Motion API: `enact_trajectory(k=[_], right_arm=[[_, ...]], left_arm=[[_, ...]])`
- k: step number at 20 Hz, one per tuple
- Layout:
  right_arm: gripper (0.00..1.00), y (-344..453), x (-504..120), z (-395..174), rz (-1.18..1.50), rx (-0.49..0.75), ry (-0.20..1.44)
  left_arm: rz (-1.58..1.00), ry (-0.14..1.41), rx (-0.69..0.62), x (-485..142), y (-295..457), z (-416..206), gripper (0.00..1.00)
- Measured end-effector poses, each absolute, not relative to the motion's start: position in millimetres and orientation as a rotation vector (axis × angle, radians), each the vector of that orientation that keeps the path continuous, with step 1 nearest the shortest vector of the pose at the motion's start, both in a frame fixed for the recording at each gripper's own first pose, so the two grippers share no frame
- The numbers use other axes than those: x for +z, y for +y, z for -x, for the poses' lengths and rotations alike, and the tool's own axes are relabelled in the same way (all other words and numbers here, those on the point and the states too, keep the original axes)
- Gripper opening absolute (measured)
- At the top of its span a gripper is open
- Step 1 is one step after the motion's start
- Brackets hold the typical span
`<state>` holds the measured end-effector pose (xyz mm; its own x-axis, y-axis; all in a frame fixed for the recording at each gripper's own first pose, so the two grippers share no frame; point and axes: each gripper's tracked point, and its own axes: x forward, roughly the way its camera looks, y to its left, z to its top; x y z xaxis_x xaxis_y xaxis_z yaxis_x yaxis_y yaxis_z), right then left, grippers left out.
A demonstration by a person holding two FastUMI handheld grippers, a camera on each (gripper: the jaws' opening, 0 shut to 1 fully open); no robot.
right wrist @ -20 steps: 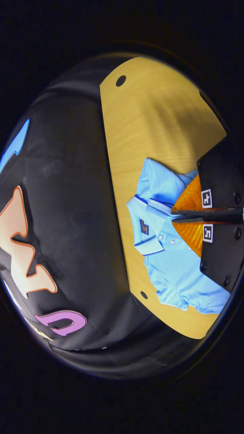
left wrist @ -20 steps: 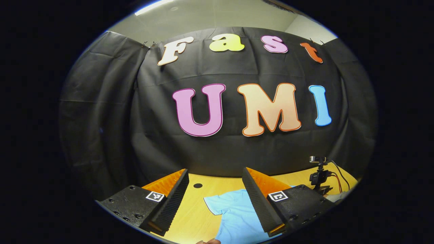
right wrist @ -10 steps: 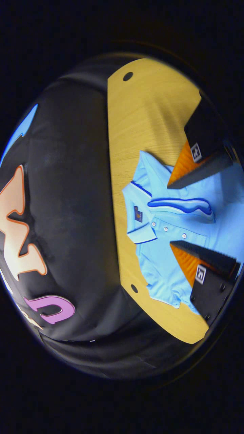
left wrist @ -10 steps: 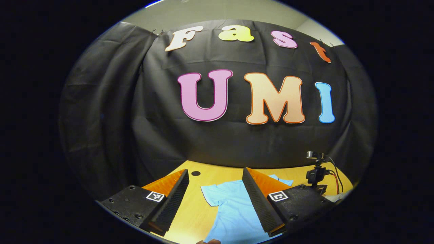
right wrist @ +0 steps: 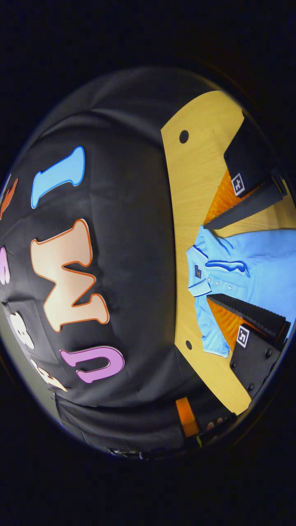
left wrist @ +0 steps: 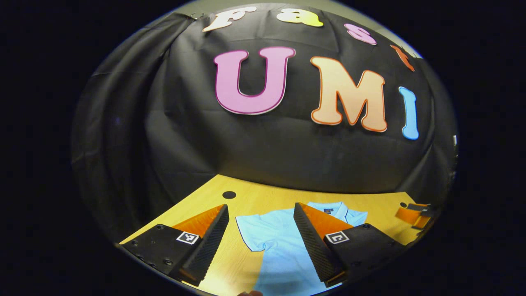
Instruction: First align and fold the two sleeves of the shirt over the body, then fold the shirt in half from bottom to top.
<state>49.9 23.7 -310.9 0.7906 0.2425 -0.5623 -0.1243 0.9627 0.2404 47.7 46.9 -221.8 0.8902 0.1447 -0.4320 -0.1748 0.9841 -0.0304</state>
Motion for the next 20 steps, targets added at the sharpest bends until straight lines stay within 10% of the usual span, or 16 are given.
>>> enact_trajectory(k=[20], right_arm=[[0.98,-40.1,-292.8,25.6,-0.094,0.0,0.677]], left_arm=[[0.065,0.773,0.275,-410.8,89.9,-106.5,0.95]])
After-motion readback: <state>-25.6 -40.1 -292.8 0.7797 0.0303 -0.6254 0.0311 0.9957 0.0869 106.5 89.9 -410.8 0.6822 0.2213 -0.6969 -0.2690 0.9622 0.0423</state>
